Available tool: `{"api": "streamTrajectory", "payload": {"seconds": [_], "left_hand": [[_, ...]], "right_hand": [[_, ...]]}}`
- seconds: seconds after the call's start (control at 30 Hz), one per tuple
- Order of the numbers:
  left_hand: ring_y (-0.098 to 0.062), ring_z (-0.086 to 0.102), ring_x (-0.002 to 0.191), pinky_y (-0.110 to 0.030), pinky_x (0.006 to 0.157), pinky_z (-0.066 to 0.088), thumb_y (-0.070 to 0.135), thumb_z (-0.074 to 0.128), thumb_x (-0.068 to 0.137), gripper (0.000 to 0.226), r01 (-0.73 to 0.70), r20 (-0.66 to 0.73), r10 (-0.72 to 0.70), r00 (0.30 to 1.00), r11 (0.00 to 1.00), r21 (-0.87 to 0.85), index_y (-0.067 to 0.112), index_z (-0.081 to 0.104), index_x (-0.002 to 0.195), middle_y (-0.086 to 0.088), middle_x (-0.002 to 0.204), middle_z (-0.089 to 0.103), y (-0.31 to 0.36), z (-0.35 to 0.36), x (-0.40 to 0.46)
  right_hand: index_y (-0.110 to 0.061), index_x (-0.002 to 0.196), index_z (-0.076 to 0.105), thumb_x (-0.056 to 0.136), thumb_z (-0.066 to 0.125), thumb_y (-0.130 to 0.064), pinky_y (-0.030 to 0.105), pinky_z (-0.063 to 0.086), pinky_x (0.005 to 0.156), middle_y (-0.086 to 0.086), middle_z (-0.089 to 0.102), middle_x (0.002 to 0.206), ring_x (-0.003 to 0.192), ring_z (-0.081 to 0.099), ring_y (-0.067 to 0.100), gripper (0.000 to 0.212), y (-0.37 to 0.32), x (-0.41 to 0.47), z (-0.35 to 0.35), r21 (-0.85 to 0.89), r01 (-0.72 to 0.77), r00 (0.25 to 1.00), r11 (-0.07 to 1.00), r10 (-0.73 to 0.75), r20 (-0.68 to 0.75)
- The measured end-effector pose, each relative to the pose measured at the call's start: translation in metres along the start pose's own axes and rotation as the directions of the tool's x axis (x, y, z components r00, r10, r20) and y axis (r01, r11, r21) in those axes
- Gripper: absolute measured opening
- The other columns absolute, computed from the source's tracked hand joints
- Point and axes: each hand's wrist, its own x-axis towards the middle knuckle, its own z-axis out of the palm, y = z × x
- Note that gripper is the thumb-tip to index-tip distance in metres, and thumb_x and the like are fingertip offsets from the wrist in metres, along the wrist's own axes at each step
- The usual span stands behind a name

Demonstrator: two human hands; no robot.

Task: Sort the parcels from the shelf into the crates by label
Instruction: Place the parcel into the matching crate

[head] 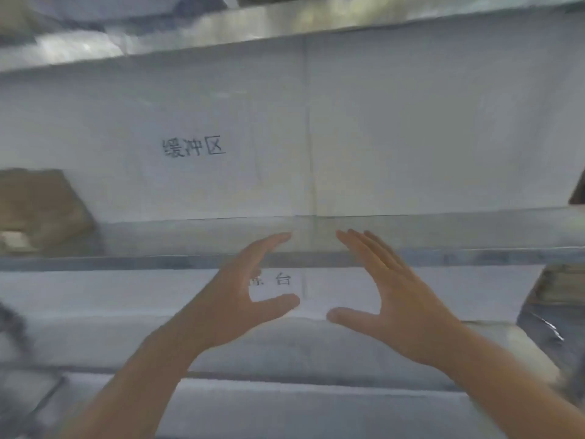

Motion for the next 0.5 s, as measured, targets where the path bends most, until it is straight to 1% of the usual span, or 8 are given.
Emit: {"api": "streamTrajectory", "payload": {"seconds": [0.03, 0.1, 0.17, 0.3, 0.4, 0.5], "left_hand": [[0.030, 0.035, 0.126, -0.017, 0.104, 0.040, 0.057, 0.076, 0.082, 0.078, 0.037, -0.036, -0.036, 0.999, 0.999, 0.018, 0.077, 0.028, 0.140, 0.059, 0.139, 0.030, -0.007, -0.017, -0.013], [0.015, 0.038, 0.137, -0.029, 0.113, 0.041, 0.059, 0.077, 0.083, 0.078, 0.108, -0.104, -0.102, 0.989, 0.993, 0.054, 0.072, 0.030, 0.143, 0.049, 0.148, 0.033, -0.020, -0.051, -0.039], [0.008, 0.039, 0.141, -0.033, 0.117, 0.041, 0.059, 0.078, 0.084, 0.078, 0.166, -0.174, -0.148, 0.974, 0.982, 0.094, 0.069, 0.031, 0.146, 0.042, 0.152, 0.035, -0.034, -0.082, -0.065], [0.009, 0.035, 0.144, -0.032, 0.118, 0.040, 0.069, 0.073, 0.079, 0.079, 0.274, -0.306, -0.226, 0.925, 0.954, 0.122, 0.068, 0.031, 0.146, 0.041, 0.154, 0.034, -0.058, -0.144, -0.119], [0.013, 0.031, 0.143, -0.029, 0.117, 0.037, 0.067, 0.073, 0.083, 0.077, 0.333, -0.377, -0.266, 0.887, 0.935, 0.122, 0.067, 0.031, 0.147, 0.044, 0.153, 0.031, -0.083, -0.191, -0.158], [0.019, 0.029, 0.141, -0.024, 0.115, 0.035, 0.062, 0.073, 0.085, 0.078, 0.384, -0.425, -0.297, 0.855, 0.914, 0.133, 0.067, 0.028, 0.149, 0.049, 0.151, 0.028, -0.113, -0.236, -0.191]], "right_hand": [[-0.065, 0.155, -0.005, 0.067, 0.038, -0.103, 0.036, 0.018, 0.128, -0.038, -0.003, 0.167, 0.154, -0.012, -0.012, 0.105, -0.014, 0.013, 0.008, 0.031, 0.049, 0.999, 0.998, -0.050, 0.019], [-0.066, 0.155, -0.005, 0.067, 0.038, -0.102, 0.035, 0.017, 0.126, -0.040, -0.004, 0.166, 0.152, -0.014, -0.014, 0.105, -0.044, 0.037, 0.025, 0.069, 0.133, 0.989, 0.989, -0.137, 0.060], [-0.065, 0.155, -0.004, 0.068, 0.041, -0.099, 0.035, 0.016, 0.127, -0.041, -0.005, 0.166, 0.151, -0.015, -0.015, 0.104, -0.075, 0.059, 0.043, 0.114, 0.197, 0.974, 0.974, -0.207, 0.087], [-0.064, 0.155, -0.002, 0.069, 0.045, -0.094, 0.041, 0.017, 0.130, -0.043, -0.005, 0.164, 0.151, -0.014, -0.016, 0.103, -0.142, 0.096, 0.082, 0.189, 0.310, 0.930, 0.932, -0.338, 0.142], [-0.065, 0.155, -0.001, 0.071, 0.049, -0.092, 0.037, 0.017, 0.129, -0.051, -0.008, 0.157, 0.151, -0.012, -0.017, 0.101, -0.193, 0.125, 0.115, 0.235, 0.384, 0.896, 0.893, -0.422, 0.140], [-0.063, 0.157, 0.002, 0.072, 0.049, -0.091, 0.033, 0.017, 0.127, -0.057, -0.010, 0.149, 0.151, -0.009, -0.017, 0.101, -0.245, 0.156, 0.151, 0.271, 0.421, 0.873, 0.866, -0.467, 0.136]]}}
